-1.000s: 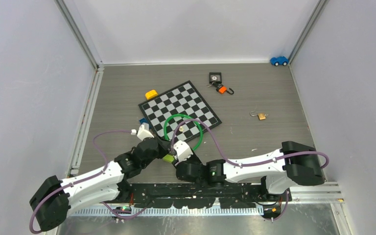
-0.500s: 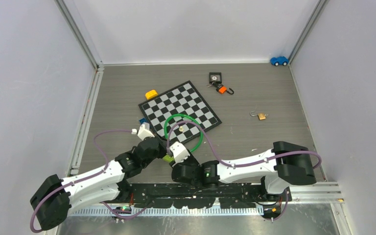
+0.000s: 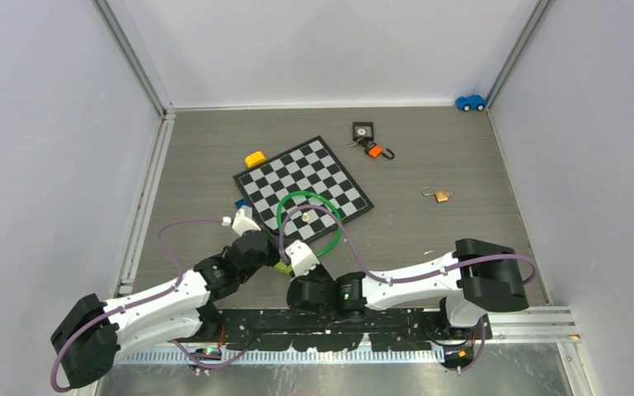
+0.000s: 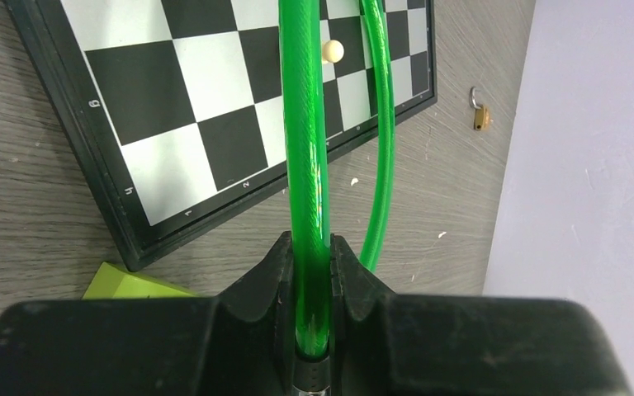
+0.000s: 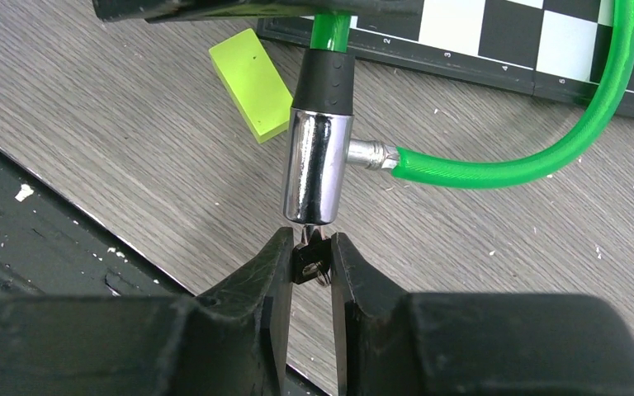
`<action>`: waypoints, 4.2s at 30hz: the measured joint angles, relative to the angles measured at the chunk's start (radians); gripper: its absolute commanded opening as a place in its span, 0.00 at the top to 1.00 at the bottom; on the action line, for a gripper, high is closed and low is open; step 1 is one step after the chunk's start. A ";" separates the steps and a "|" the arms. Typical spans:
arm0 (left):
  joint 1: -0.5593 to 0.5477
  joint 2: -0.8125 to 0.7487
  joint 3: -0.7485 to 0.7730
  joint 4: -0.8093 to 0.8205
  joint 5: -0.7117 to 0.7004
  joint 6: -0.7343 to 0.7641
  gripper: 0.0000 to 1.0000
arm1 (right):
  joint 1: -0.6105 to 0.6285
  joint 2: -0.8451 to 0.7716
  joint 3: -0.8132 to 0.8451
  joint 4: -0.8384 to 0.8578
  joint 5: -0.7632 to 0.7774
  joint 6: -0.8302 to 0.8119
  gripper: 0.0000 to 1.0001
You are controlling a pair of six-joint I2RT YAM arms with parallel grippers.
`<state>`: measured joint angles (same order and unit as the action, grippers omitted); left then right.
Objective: Lock with the key
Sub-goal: Lock the lock.
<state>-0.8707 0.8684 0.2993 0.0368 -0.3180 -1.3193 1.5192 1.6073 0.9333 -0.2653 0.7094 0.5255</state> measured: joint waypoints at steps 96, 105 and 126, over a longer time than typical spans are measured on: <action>-0.001 0.058 -0.026 0.252 0.117 0.063 1.00 | -0.397 -0.709 -0.600 0.386 -0.421 0.385 0.17; 0.000 0.060 -0.086 0.346 0.120 0.106 1.00 | -0.415 -0.642 -0.511 0.154 -0.277 0.826 0.05; -0.004 0.182 -0.130 0.536 0.187 0.448 1.00 | -0.415 -0.282 -0.593 0.554 -0.368 1.321 0.18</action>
<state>-0.8745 1.0504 0.1696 0.5728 -0.1307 -0.8715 1.1038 1.3251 0.3405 0.2886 0.3412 1.8462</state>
